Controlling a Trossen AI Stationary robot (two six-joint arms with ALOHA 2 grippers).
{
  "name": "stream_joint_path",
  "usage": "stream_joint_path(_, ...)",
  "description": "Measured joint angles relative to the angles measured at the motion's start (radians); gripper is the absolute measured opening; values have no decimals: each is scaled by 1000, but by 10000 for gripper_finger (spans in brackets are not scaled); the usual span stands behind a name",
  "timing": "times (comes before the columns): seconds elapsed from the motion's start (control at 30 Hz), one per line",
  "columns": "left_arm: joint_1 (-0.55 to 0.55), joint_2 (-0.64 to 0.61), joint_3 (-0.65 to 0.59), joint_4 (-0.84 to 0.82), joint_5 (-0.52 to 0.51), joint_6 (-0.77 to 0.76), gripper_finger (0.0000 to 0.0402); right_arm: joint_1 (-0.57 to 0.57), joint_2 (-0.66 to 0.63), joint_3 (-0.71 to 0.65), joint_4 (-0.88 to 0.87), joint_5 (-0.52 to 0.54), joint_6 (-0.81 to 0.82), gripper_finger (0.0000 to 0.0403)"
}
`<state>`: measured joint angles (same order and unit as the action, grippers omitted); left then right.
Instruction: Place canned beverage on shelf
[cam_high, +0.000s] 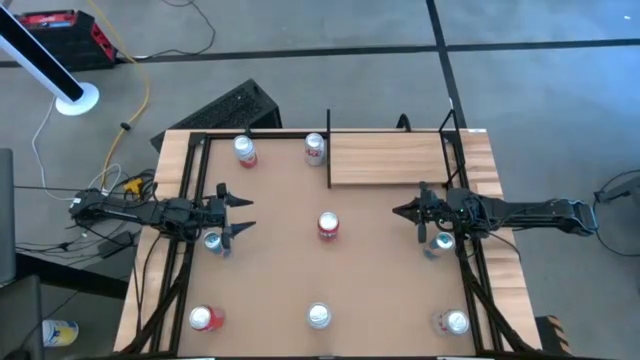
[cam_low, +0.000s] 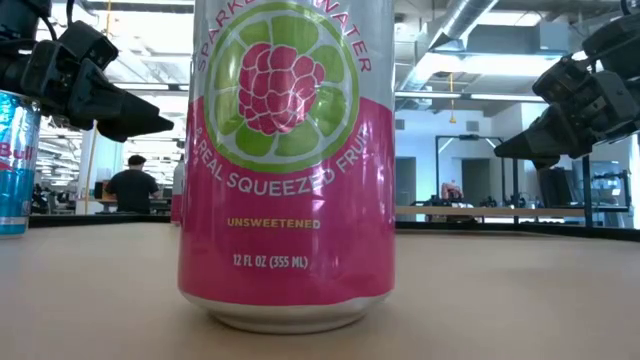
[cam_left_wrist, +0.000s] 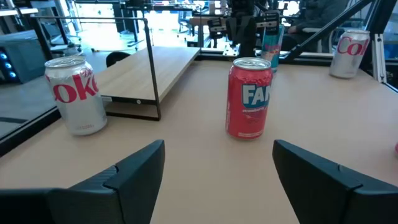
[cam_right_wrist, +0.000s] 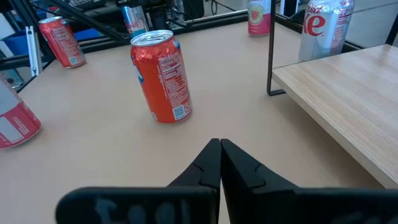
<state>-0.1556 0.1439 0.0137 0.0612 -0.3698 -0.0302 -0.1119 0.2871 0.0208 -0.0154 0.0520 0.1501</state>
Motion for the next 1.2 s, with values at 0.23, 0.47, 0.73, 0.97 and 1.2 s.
stream_joint_path(0.23,0,0,0,0,0,-2,284,0,0,0,0,0,0,32)
stream_joint_path(0.47,0,0,0,0,0,-18,284,0,0,0,0,0,0,32)
stream_joint_path(0.73,0,0,0,0,0,-100,284,0,0,0,0,0,0,32)
stream_joint_path(0.97,0,0,0,1,0,-239,284,0,0,0,0,0,0,32)
stream_joint_path(1.2,-1,0,0,23,-72,-151,284,-2,0,-2,26,2,-1,32)
